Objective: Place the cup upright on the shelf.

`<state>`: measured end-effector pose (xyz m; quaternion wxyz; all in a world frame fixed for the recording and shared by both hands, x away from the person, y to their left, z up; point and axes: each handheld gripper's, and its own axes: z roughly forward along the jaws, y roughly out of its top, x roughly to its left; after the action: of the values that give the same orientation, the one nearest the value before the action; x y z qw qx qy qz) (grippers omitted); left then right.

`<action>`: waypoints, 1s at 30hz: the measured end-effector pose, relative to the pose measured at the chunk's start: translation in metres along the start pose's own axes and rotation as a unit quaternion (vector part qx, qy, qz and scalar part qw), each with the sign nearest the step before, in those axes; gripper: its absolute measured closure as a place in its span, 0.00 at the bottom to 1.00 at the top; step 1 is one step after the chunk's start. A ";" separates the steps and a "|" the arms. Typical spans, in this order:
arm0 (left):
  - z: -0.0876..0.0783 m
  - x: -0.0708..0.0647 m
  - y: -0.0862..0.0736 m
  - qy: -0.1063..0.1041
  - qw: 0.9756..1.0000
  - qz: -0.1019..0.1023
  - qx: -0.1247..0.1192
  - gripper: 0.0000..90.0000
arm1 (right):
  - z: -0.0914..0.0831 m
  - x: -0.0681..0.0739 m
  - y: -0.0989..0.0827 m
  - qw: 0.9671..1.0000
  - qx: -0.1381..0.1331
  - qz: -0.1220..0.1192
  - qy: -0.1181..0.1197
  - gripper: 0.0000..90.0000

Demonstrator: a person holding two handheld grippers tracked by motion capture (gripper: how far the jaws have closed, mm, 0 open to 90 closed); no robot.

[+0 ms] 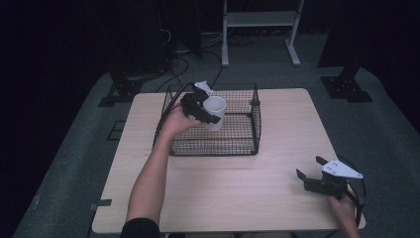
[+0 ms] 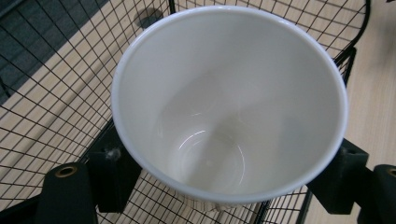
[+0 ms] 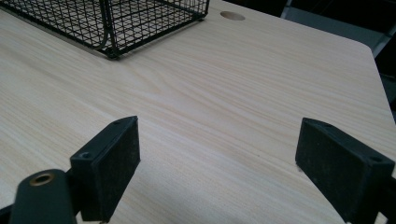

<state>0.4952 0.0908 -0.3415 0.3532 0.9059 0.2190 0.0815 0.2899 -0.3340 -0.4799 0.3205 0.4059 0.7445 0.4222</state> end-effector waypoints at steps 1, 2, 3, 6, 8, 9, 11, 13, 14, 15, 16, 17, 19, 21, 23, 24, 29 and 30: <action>0.002 0.001 0.000 0.000 1.000 -0.001 0.002 0.24 | 0.000 0.000 0.000 1.000 0.000 0.000 0.000 0.15; 0.004 0.002 -0.001 0.000 1.000 -0.001 0.004 0.24 | 0.000 0.000 0.000 1.000 0.000 -0.001 0.000 0.15; 0.005 0.003 -0.001 0.000 1.000 -0.003 0.006 0.24 | 0.000 0.000 0.000 1.000 0.000 -0.001 0.000 0.15; 0.011 0.005 -0.003 -0.003 1.000 -0.008 0.006 0.24 | 0.000 0.000 0.000 1.000 -0.001 -0.001 0.001 0.15; 0.015 0.007 -0.004 -0.001 1.000 -0.010 0.010 0.24 | 0.000 0.000 0.000 1.000 -0.001 0.000 0.001 0.15; 0.016 0.007 -0.004 -0.003 1.000 -0.012 0.010 0.24 | 0.000 0.000 0.000 1.000 -0.001 0.000 0.001 0.15; 0.019 0.009 -0.005 -0.004 1.000 -0.016 0.012 0.24 | 0.000 0.000 0.000 1.000 -0.001 -0.001 0.001 0.15; 0.022 0.010 -0.005 -0.005 1.000 -0.018 0.014 0.24 | 0.000 0.000 0.000 1.000 -0.001 -0.001 0.001 0.15; 0.024 0.011 -0.006 -0.005 1.000 -0.020 0.015 0.24 | 0.000 0.000 0.000 1.000 -0.001 0.000 0.001 0.15; 0.025 0.012 -0.006 -0.004 1.000 -0.020 0.015 0.24 | 0.000 0.000 0.000 1.000 -0.001 -0.001 0.001 0.15; 0.027 0.013 -0.007 -0.005 1.000 -0.022 0.015 0.24 | 0.000 0.000 0.000 1.000 -0.001 -0.001 0.001 0.15; 0.028 0.014 -0.007 -0.006 1.000 -0.023 0.018 0.24 | 0.000 0.000 0.000 1.000 -0.001 -0.001 0.001 0.15; 0.030 0.015 -0.008 -0.004 0.999 -0.023 0.022 0.24 | 0.000 0.000 0.000 1.000 -0.001 -0.001 0.001 0.15; 0.033 0.016 -0.009 -0.006 0.999 -0.026 0.025 0.24 | 0.000 0.000 0.000 1.000 -0.001 0.000 0.002 0.15; 0.035 0.018 -0.011 -0.007 0.999 -0.029 0.027 0.24 | 0.000 0.000 0.000 1.000 -0.001 0.000 0.002 0.15; 0.037 0.018 -0.011 -0.007 0.999 -0.031 0.028 0.24 | 0.000 0.000 0.000 1.000 -0.001 0.000 0.002 0.15; 0.043 0.021 -0.014 -0.009 0.999 -0.036 0.034 0.24 | 0.000 0.000 0.000 1.000 -0.001 0.000 0.002 0.15; 0.044 0.021 -0.015 -0.010 0.999 -0.038 0.031 0.24 | 0.000 0.000 0.000 1.000 -0.001 0.000 0.002 0.15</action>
<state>0.5218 0.0836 -0.3845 0.3297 0.9081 0.2527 0.0521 0.2896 -0.3343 -0.4798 0.3196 0.4049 0.7444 0.4240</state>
